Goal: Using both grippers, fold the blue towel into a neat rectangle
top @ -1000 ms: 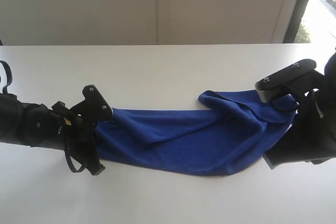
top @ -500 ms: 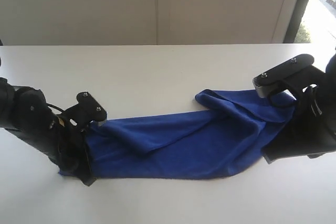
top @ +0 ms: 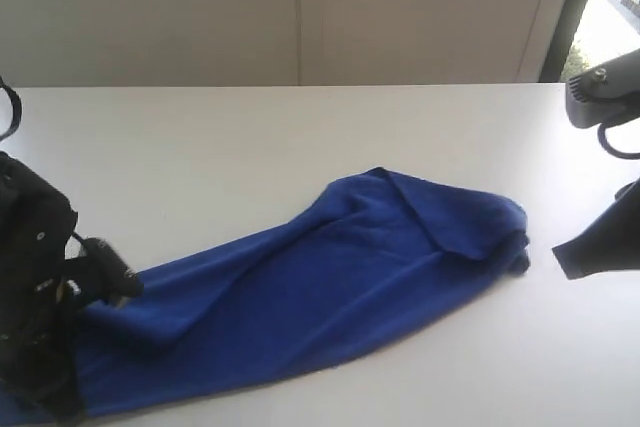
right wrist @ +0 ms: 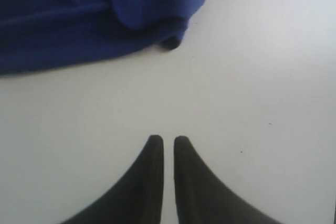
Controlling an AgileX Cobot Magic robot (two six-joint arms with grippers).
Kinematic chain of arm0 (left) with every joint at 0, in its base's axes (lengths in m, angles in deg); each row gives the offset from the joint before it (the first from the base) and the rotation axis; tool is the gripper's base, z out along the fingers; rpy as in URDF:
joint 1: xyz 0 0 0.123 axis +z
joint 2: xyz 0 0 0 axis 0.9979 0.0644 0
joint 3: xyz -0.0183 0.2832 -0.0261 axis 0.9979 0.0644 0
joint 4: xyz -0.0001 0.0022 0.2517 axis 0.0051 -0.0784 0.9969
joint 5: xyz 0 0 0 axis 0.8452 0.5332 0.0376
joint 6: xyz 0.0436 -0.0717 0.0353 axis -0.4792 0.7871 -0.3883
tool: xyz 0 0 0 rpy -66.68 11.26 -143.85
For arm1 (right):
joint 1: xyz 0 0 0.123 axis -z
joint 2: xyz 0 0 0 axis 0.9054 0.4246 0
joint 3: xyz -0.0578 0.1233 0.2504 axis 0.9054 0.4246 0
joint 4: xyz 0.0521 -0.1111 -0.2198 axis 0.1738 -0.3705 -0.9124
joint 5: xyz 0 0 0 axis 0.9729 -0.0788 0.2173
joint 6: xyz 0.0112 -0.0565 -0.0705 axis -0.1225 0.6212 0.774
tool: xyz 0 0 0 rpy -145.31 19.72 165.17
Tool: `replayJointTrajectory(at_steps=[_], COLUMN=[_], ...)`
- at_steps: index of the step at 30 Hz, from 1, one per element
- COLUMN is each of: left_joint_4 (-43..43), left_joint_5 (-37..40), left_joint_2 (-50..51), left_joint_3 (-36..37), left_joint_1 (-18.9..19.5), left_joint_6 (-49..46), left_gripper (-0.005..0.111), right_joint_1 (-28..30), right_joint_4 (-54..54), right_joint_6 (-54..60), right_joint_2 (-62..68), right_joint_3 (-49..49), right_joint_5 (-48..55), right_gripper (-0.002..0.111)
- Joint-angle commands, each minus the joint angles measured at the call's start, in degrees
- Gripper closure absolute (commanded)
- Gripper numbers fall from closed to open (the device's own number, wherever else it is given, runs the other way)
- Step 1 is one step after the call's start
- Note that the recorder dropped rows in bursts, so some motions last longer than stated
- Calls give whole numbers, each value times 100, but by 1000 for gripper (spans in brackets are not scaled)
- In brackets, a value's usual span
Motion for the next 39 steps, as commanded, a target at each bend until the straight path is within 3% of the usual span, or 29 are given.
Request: replayJointTrajectory(at_steps=[1, 6, 11, 15, 19, 22, 26, 28, 30, 35, 39], left_joint_4=[760, 711, 281, 99, 38, -774, -3218, -3891, -3802, -2900, -2798], left_joint_5=[932, 64, -576, -713, -643, -515, -285, -358, -643, -1263, -1882], left_joint_2=[-162, -922, -1541, -1911, -2078, -2129, -2121, -2065, -1904, -1324, -928], left_joint_3=[350, 350, 350, 350, 350, 350, 252, 255, 255, 250, 250], left_joint_1=[31, 31, 31, 31, 31, 31, 31, 31, 31, 31, 66], left_joint_6=[824, 1124, 1131, 1105, 1088, 134, -2268, -2936, -2875, -2355, -2255], left_gripper=[107, 107, 107, 107, 107, 107, 107, 107, 107, 107, 107], right_joint_1=[33, 57, 93, 547, 1534, 2328, 2808, 2854, 2796, 2609, 2389], right_joint_4=[-66, -4, 302, 970, 2989, 4159, 3943, 3958, 4077, 4224, 4238], right_joint_6=[0, -117, -15, 962, 3210, 4637, 4430, 4377, 4465, 4666, 4740], right_joint_2=[-140, 170, 971, 1866, 2734, 3351, 3848, 3983, 4061, 4074, 4077], right_joint_3=[11, 11, -16, -431, -1239, -1842, -2054, -1891, -1700, -1360, -1185], right_joint_5=[41, -293, -741, -886, -637, 216, 497, 254, -20, -730, -1327], right_gripper=[100, 108, 108, 108, 108, 108, 108, 108, 102, 77, 72])
